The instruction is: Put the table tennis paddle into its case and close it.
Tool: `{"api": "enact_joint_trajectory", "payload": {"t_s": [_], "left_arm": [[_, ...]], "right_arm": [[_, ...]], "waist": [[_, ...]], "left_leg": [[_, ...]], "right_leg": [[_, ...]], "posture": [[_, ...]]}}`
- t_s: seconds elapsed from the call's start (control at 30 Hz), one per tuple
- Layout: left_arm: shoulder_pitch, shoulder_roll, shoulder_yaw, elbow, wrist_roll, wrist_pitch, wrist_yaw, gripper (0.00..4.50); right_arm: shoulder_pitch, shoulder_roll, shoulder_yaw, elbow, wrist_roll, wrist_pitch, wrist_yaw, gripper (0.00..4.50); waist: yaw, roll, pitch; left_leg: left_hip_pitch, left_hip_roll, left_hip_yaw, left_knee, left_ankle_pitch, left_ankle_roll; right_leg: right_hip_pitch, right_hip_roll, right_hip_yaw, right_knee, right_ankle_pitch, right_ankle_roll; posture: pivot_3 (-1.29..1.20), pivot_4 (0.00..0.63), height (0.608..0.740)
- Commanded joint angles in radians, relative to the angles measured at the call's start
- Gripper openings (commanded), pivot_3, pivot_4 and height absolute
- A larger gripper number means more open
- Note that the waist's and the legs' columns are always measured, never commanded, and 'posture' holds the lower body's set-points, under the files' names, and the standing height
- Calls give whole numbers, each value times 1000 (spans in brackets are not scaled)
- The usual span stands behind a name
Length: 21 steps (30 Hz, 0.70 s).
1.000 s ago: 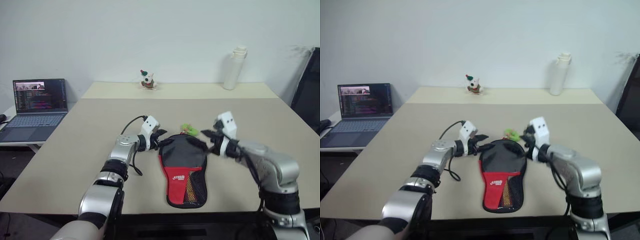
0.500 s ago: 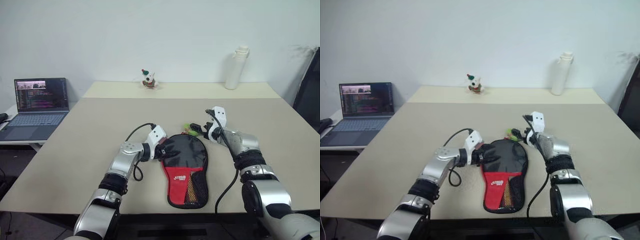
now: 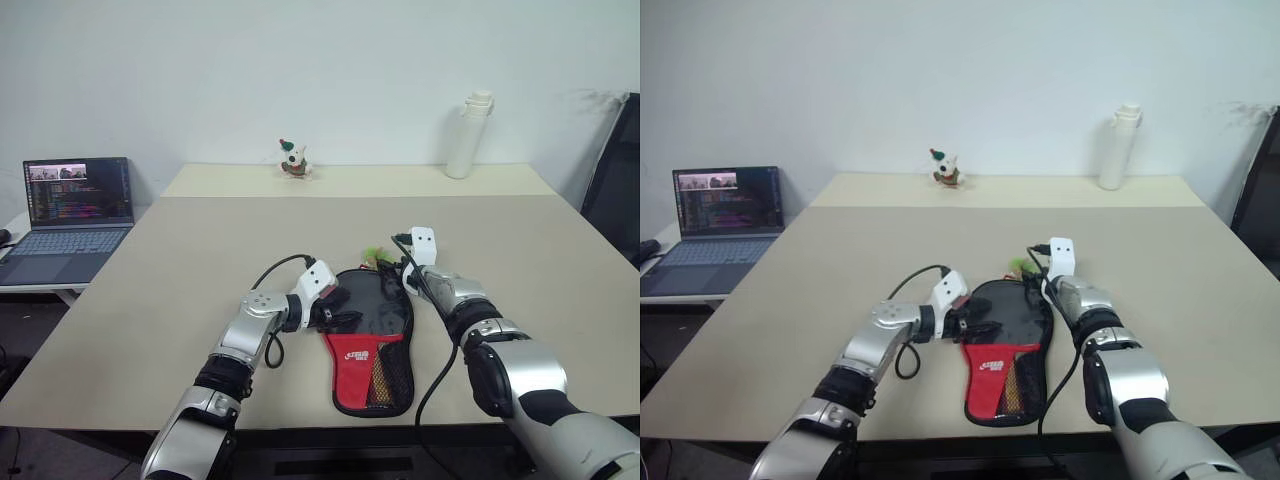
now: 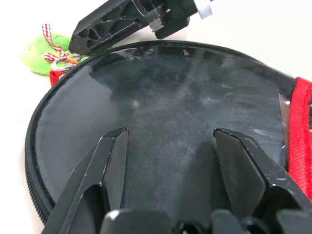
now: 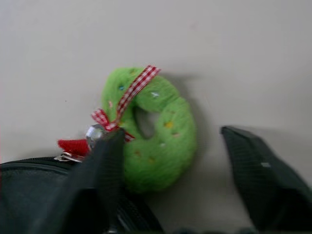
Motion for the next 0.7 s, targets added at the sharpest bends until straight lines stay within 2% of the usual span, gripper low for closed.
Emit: {"api": "enact_joint_trajectory", "payload": {"t_s": [0.03,0.23,0.53,0.7], "left_arm": [[-20,-10,-30,22,14,-47,0,3043],[-54,-43,-70,144,37,-104,-8,3043],[-63,-72,-85,289,50,-156,-7,3043],[-75,-83,-84,329,54,-170,-1,3043]], "right_arm": [[-27,7,-15,-6,1,-7,3,1849],[-32,-13,-31,-13,4,-4,-9,16],[-5,-110,-50,-81,-1,27,-10,16],[79,-169,-44,-230,1,108,0,16]], "waist": [[1,0,0],[1,0,0],[4,2,-1],[10,4,-4]], "left_leg": [[0,0,0,0,0,0],[0,0,0,0,0,0],[2,-1,-1,0,0,0],[3,-1,-2,1,0,0]], "right_leg": [[0,0,0,0,0,0],[0,0,0,0,0,0],[3,-1,-1,-1,0,0],[6,-1,-1,-2,0,0]], "posture": [[0,150,740],[0,150,740],[0,150,740],[0,150,740]]}}
